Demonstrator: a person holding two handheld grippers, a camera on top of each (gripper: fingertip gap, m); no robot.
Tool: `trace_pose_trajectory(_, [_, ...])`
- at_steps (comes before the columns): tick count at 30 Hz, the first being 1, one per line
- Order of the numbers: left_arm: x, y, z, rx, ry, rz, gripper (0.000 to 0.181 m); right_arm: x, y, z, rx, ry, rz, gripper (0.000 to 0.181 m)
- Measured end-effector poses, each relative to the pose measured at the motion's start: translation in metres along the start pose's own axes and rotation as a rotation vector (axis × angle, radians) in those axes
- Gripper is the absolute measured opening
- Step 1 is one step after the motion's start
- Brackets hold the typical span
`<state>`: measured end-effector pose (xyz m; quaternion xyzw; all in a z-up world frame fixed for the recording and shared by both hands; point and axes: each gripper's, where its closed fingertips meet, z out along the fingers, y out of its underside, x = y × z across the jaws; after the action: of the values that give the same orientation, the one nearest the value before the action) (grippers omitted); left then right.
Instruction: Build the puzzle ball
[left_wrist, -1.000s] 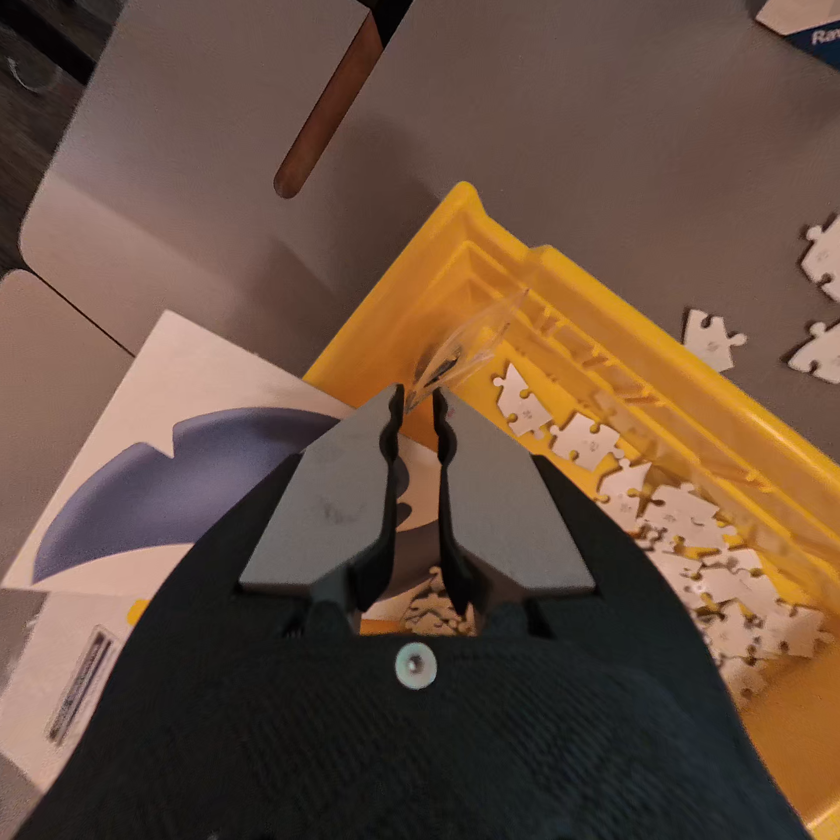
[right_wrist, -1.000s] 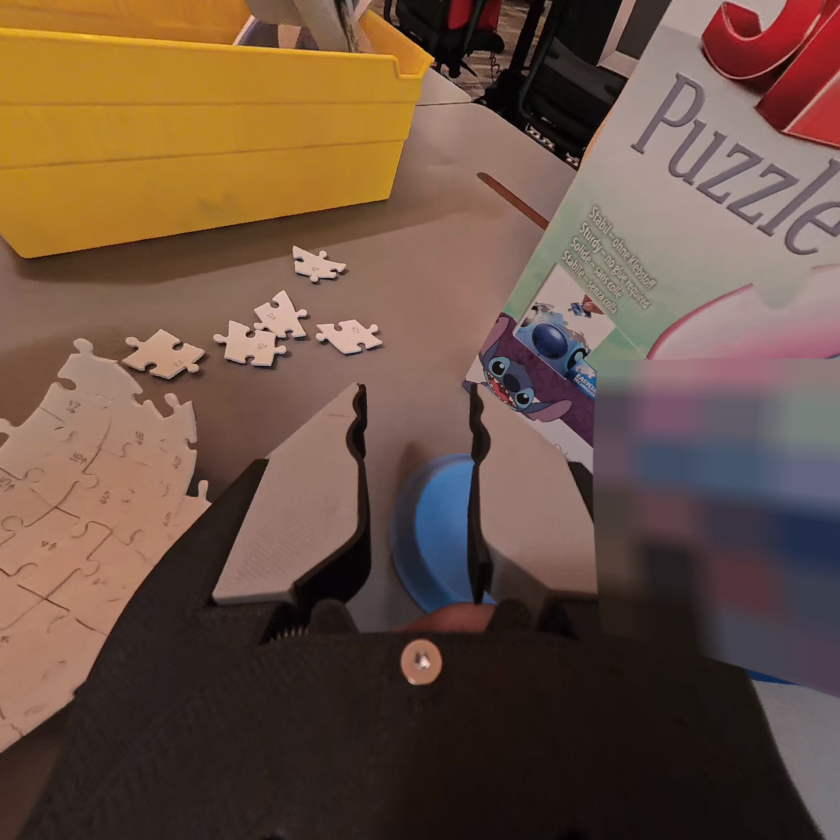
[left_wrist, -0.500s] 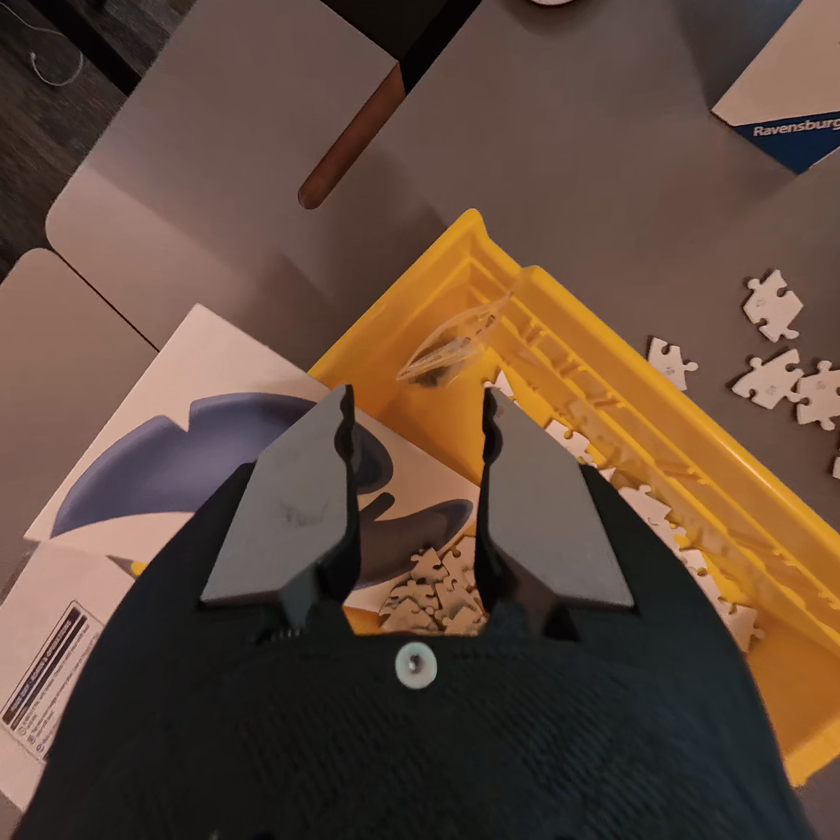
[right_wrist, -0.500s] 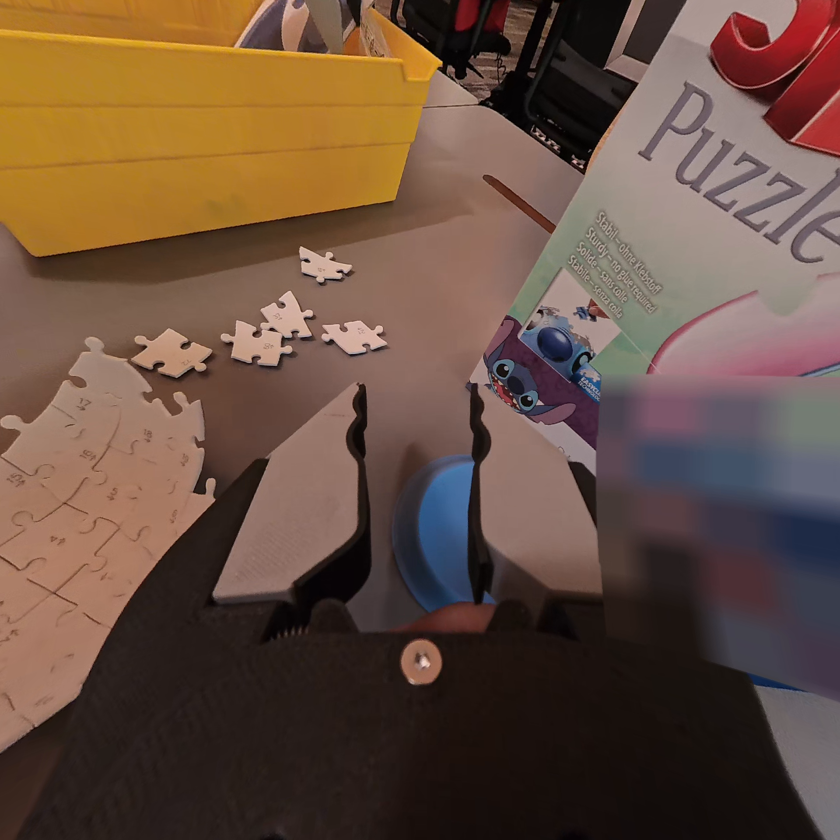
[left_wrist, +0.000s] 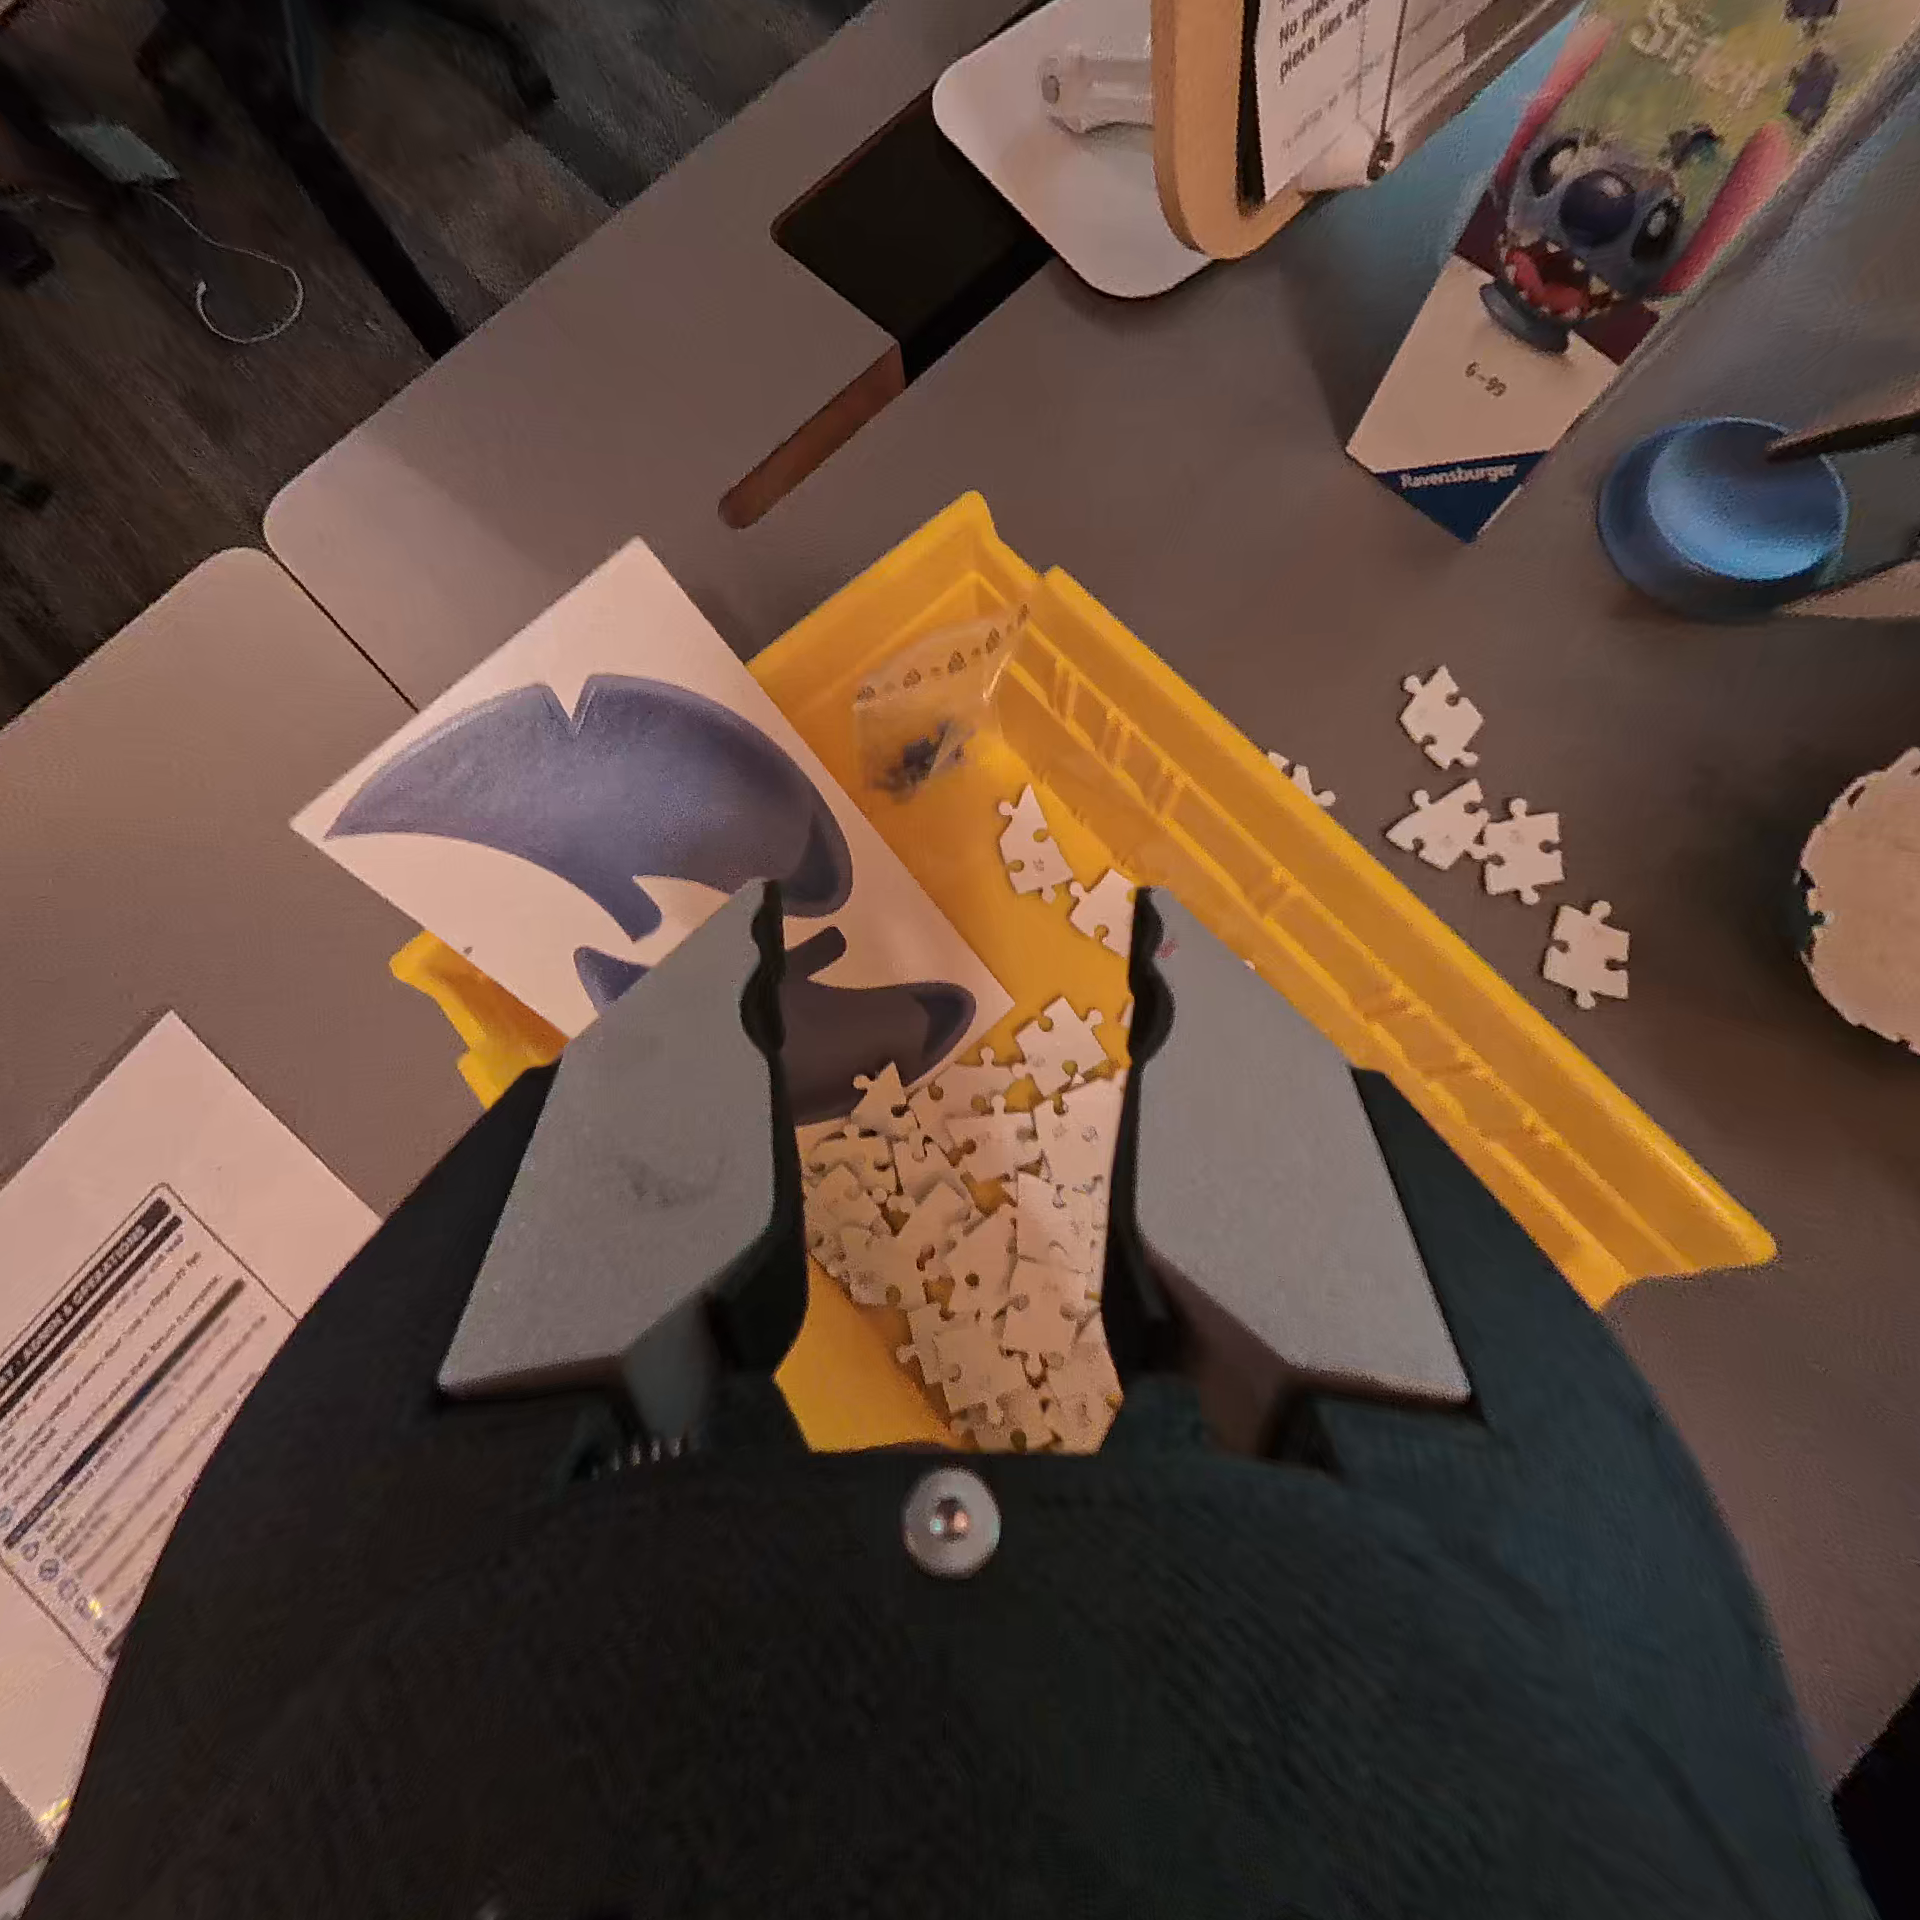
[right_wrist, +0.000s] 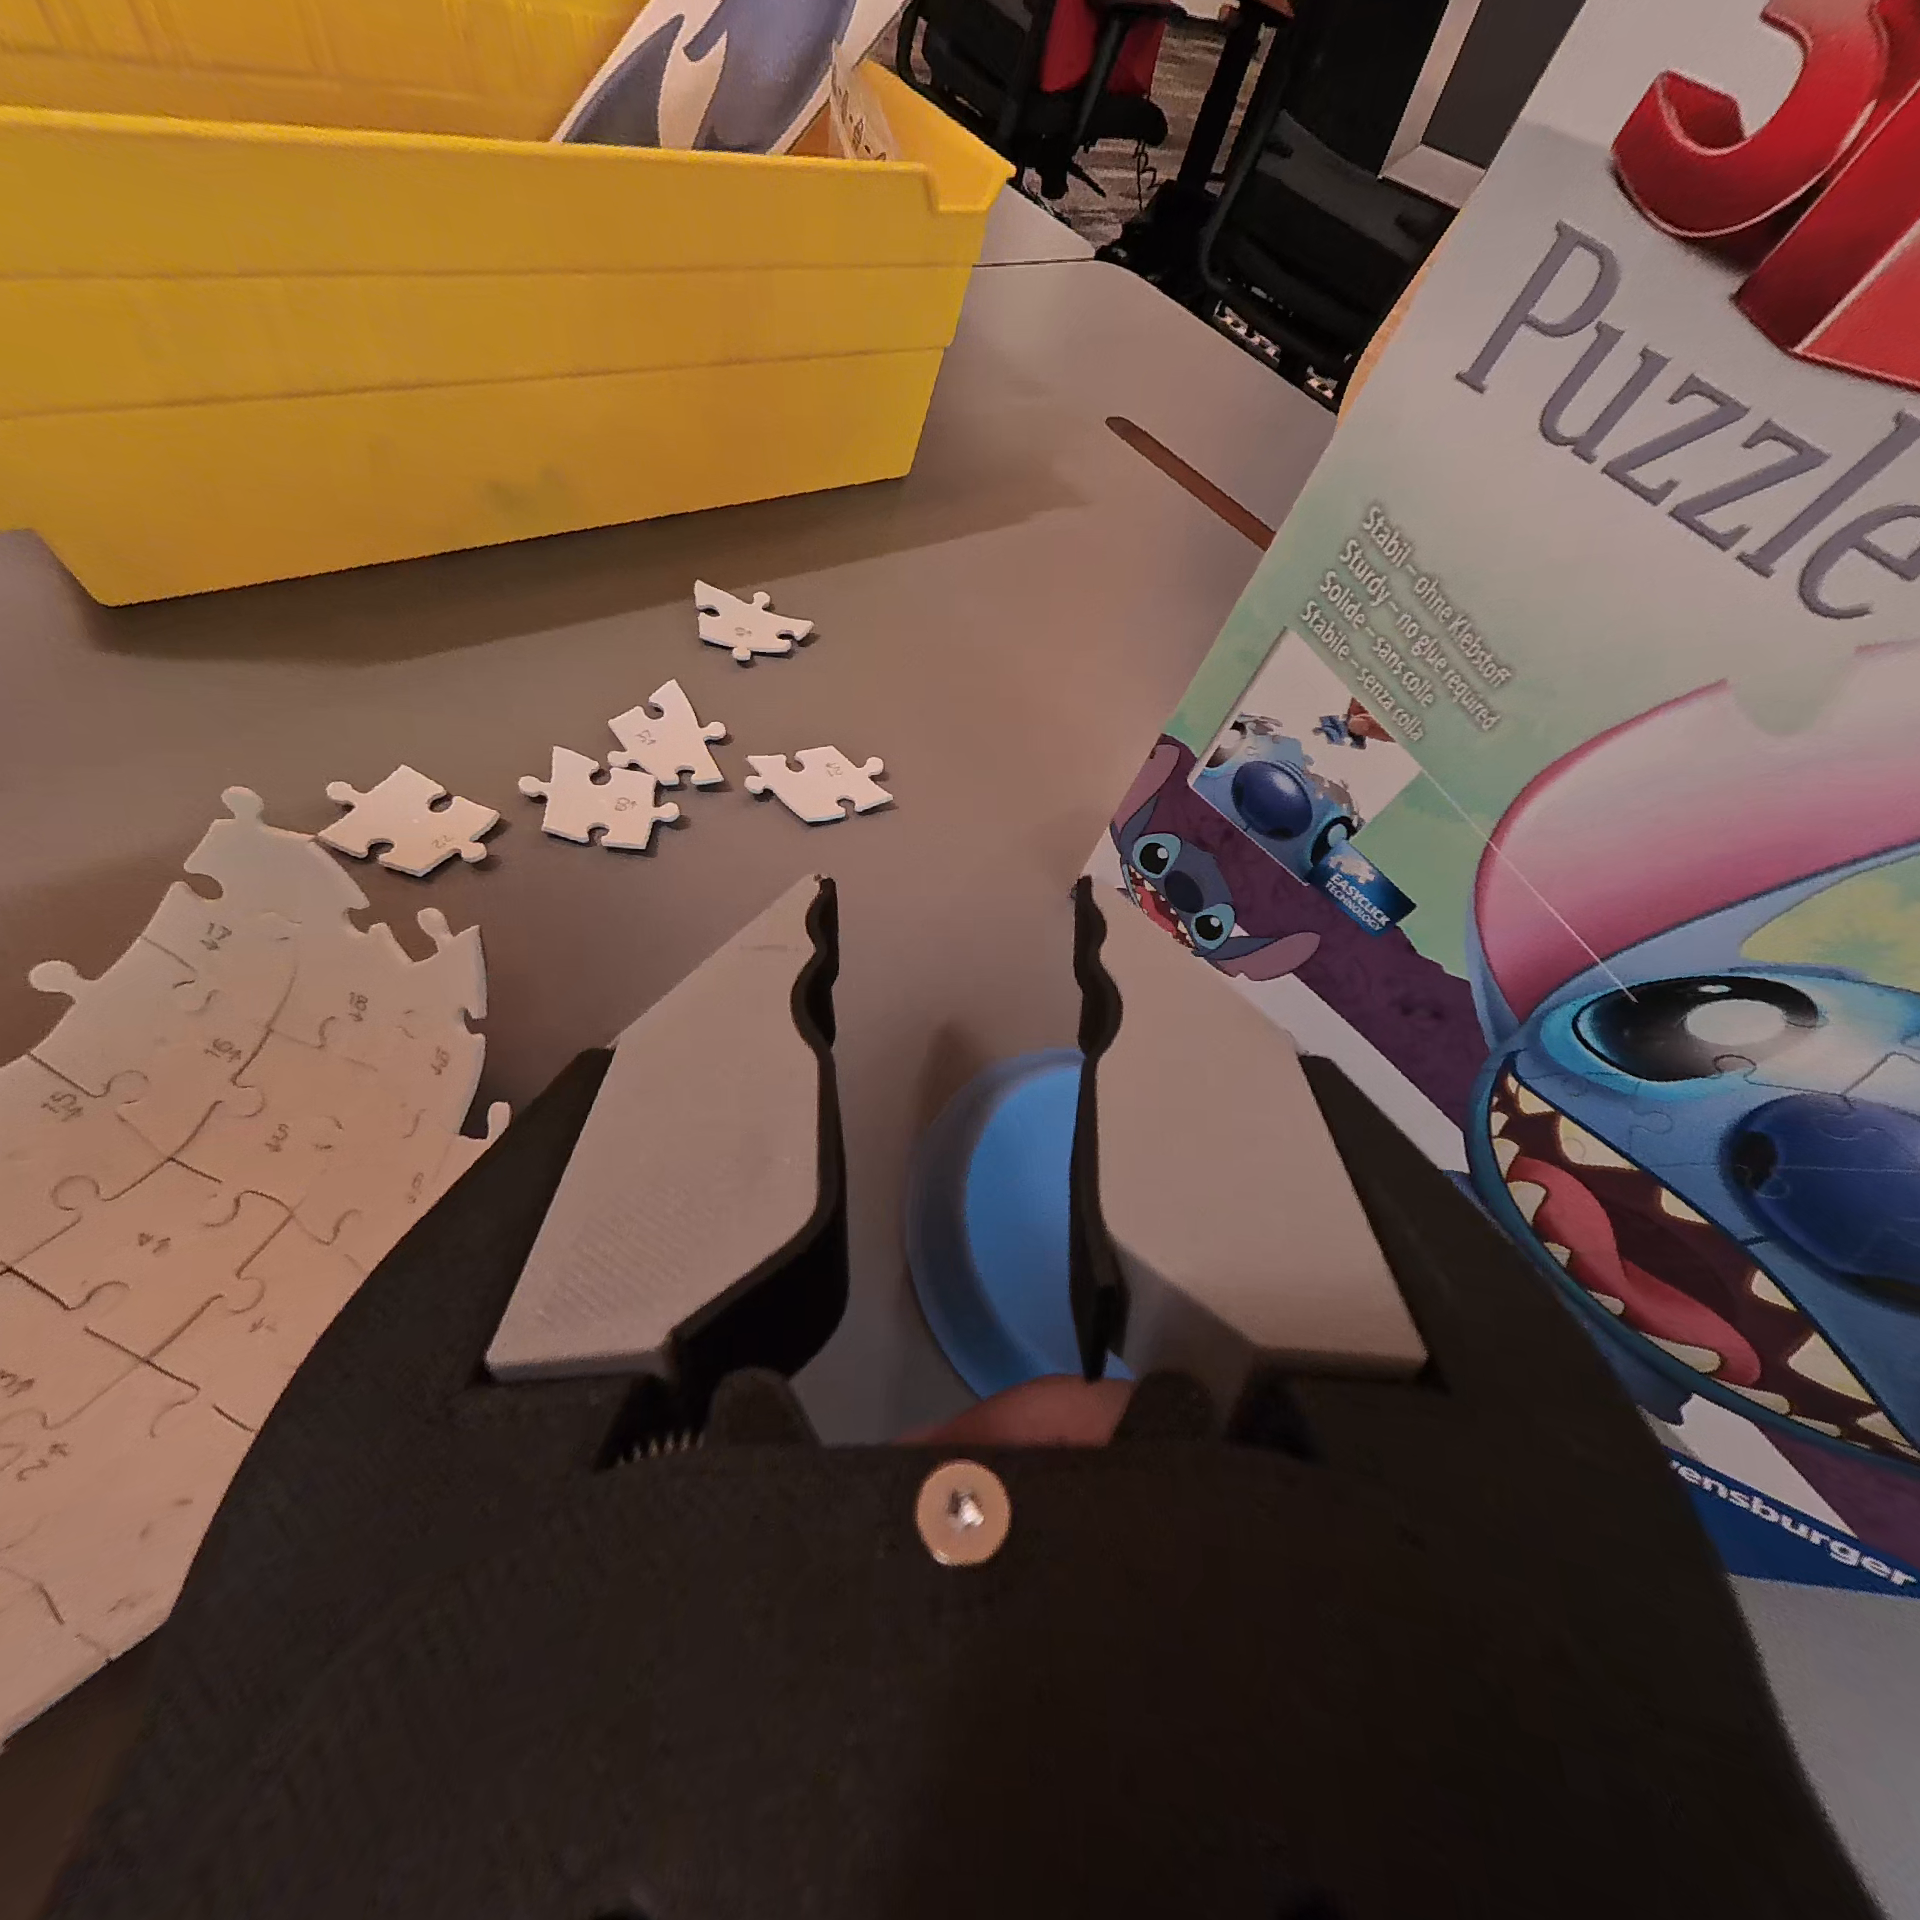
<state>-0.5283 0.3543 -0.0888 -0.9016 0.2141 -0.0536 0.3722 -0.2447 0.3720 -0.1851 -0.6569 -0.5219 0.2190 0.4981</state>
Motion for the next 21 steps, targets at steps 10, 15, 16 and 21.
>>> trace_pose_trajectory(10, [0.007,0.032,-0.002,-0.027,0.005,0.015,0.066,0.003,0.009,0.005,-0.033,0.009,-0.004,0.042])
trace_pose_trajectory(15, [0.013,0.046,0.009,-0.103,0.073,0.028,0.065,0.007,0.013,0.006,-0.047,0.015,0.004,0.043])
trace_pose_trajectory(16, [0.013,0.052,0.013,-0.135,0.084,0.029,0.065,0.007,0.014,0.006,-0.051,0.015,0.003,0.043])
trace_pose_trajectory(21, [0.022,0.092,0.032,-0.352,0.161,0.049,0.062,0.007,0.013,0.006,-0.052,0.020,-0.007,0.043])
